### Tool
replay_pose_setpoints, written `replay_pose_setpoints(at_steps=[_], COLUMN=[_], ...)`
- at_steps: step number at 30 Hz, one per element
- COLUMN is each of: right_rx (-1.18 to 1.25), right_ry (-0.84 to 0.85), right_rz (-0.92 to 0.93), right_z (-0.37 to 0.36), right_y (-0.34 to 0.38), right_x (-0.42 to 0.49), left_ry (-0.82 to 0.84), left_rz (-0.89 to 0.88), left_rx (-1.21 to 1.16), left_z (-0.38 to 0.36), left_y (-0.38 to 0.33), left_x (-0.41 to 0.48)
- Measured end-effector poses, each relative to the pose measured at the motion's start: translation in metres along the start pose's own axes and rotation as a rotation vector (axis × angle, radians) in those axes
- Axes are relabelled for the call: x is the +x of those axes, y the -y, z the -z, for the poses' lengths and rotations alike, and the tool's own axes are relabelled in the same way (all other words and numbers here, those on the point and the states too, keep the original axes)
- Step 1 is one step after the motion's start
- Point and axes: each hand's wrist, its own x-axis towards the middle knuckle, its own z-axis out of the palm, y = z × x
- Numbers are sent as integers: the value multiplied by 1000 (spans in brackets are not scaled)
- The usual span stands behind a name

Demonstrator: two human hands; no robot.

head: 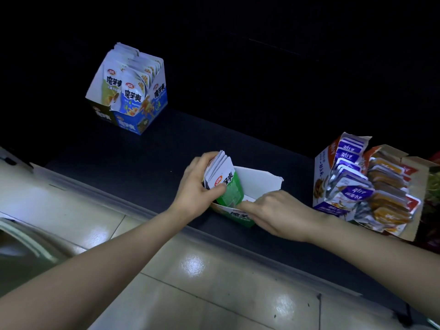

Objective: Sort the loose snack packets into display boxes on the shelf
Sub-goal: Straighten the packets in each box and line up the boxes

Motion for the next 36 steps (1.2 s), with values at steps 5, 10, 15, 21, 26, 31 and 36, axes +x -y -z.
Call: replay_pose_setpoints(at_steps=[5, 10, 15, 21, 26, 31, 36], right_rx=[67, 226, 451, 581, 671, 866, 1066], right_ry=[-106, 199, 279, 198, 152, 243, 85], right_rz=[-49, -101, -241, -398, -472, -514, -626], right_z=[5, 23, 20, -12, -14, -7, -9], right_y=[-2, -6, 0, 3, -5, -9, -5], right_x=[-2, 4, 3, 34, 55, 48, 36], left_ry=[-34, 35, 26, 6, -4, 35, 66], left_rz=[-221, -363, -482, -395, -384, -455, -490], left_rx=[232, 397, 587, 572, 553, 579, 544], left_z=[6, 8, 9, 14, 18, 17, 17], left_y=[-25, -39, -46, -47, -43, -41, -42], left_x=[13, 19, 24, 24, 23, 23, 22])
